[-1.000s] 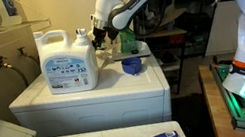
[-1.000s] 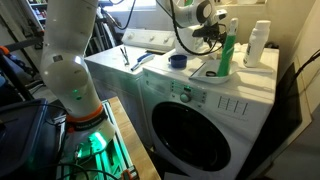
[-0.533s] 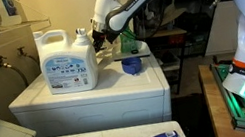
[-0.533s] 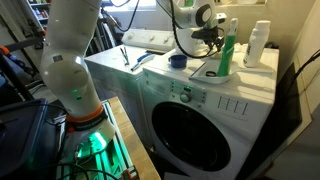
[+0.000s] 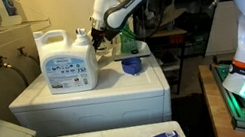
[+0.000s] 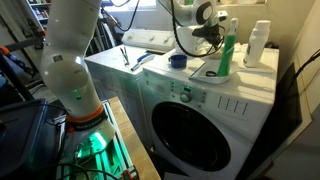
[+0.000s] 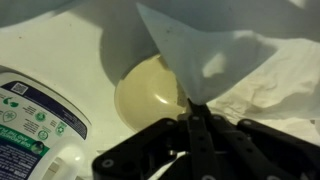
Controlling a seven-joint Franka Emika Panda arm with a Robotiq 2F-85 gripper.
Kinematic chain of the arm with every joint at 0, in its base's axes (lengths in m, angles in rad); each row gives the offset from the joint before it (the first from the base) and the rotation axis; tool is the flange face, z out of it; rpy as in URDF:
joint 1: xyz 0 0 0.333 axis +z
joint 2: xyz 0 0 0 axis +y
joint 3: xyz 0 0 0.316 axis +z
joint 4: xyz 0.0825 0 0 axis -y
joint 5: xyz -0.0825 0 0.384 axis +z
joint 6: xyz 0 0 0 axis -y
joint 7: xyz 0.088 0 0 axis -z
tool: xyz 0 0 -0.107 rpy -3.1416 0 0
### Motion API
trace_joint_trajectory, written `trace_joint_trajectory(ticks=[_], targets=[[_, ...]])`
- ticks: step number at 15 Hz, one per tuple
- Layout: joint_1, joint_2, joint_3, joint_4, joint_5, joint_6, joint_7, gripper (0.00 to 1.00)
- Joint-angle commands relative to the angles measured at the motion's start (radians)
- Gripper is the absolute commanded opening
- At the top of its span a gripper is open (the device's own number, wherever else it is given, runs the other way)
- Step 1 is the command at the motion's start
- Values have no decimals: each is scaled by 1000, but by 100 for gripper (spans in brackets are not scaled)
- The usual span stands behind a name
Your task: Pick up the white tissue from the cream bowl and put it in the blue mug
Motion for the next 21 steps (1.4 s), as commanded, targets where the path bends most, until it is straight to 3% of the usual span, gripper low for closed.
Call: trace_joint_trajectory(ticks=[1,6,9,12,15,21], targets=[[-12,-19,5,1,35,-36,-17,0],[-55,-147,33,-73,97,35,-76,3],[-102,-268,88,-168,158,9,-240,2],[-151,-394,148,-291,298,-78,-445,2],[-149,-535,124,-426,384,-165,-566,2],[-81,-752,54,-625,448,-247,-626,2]])
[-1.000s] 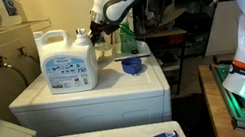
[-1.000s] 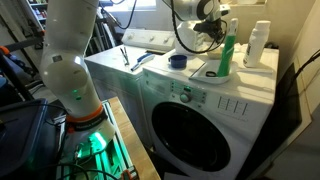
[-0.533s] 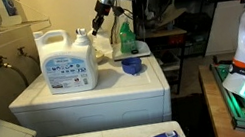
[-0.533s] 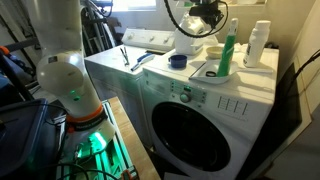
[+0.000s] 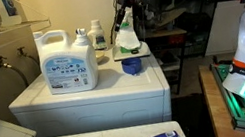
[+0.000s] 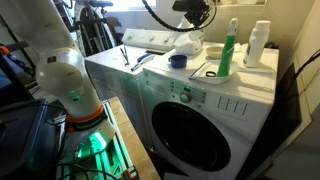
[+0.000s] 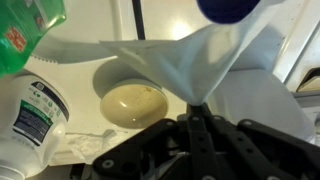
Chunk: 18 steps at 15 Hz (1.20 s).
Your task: Pick up the white tissue from the cream bowl and put it in the blue mug
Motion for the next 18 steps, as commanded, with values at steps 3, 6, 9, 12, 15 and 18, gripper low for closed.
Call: trace_joint_trajectory(ticks=[3,6,9,12,15,18], targets=[[70,-122,2,-189,-69,91,140,1],[85,-88,37,-230,-206,131,265,2],[108,-50,53,-243,-278,100,339,2],[123,-1,57,-244,-298,136,385,2],[127,53,60,-239,-326,211,441,2],[127,99,56,-235,-399,244,486,2]])
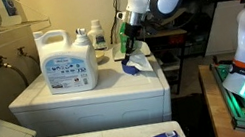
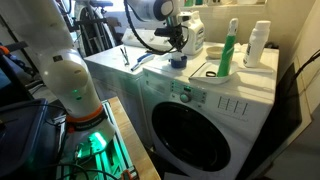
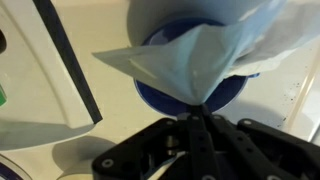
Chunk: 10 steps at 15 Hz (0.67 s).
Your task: Pick up the white tissue from the cream bowl and put it in the blue mug
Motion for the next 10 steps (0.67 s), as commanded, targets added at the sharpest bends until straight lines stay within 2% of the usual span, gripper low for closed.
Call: trace_joint_trajectory(ticks=[1,8,9,10], targets=[[4,54,-9,6,-94,10,67,2],[25,119,-1,32,3,70,32,1],[25,123,-2,42,3,39,26,27],[25,125,-4,50,-4,19,23,29]])
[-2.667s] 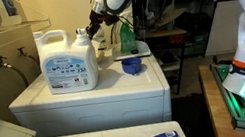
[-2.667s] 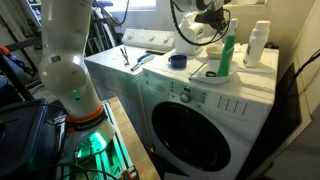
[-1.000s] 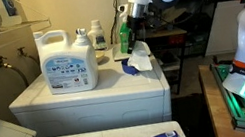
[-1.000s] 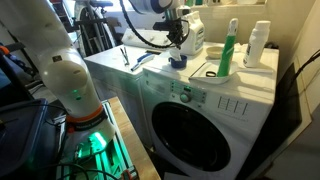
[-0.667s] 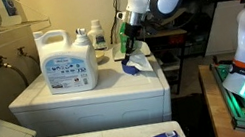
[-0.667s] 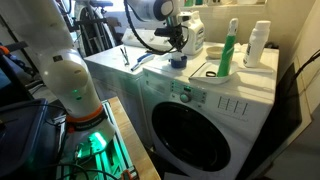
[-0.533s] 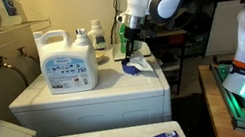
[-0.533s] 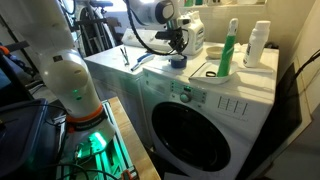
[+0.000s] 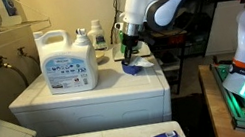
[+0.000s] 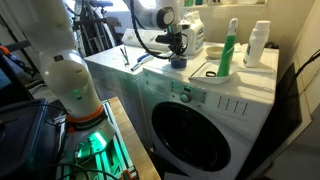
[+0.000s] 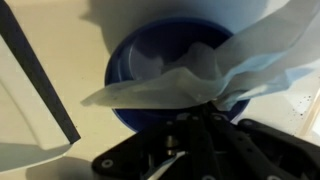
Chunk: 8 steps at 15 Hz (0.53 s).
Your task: Pick up the white tissue from the cream bowl and put it in the blue mug
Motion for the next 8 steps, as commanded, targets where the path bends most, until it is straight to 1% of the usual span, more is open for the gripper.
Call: trace_joint_trajectory(ticks=[1,4,5,7,8], targets=[[2,21,-10,33,5,-51,-17,35],[-9,2,-24,54,-1,-52,-12,56],[-15,-9,-29,65,12,-46,-19,65],[-24,-27,-38,86,31,-40,-28,79],[-28,-33,-40,98,46,-36,-37,87]])
